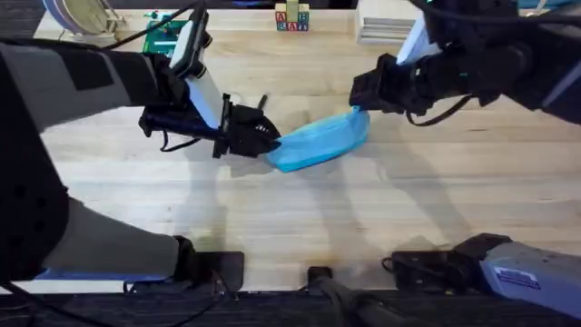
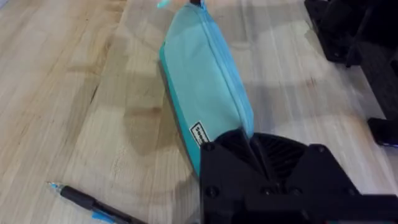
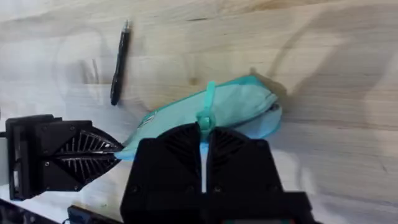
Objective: Unzip the bag, pick up the pens from the table one at a time and place them inside, then zip the bag closed.
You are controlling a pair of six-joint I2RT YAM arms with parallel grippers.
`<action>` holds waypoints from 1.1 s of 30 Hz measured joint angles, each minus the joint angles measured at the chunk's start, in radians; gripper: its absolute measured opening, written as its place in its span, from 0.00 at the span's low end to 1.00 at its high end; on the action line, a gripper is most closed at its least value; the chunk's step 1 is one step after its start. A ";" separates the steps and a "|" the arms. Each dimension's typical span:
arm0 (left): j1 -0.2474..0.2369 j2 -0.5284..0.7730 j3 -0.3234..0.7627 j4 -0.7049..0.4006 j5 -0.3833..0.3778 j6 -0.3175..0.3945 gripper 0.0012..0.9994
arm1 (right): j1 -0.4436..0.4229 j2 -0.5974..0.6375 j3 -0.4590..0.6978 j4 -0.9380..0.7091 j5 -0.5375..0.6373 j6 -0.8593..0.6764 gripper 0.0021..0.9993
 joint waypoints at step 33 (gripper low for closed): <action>-0.001 0.000 0.000 0.003 0.000 0.000 0.04 | 0.153 0.071 0.000 0.068 -0.002 0.076 0.03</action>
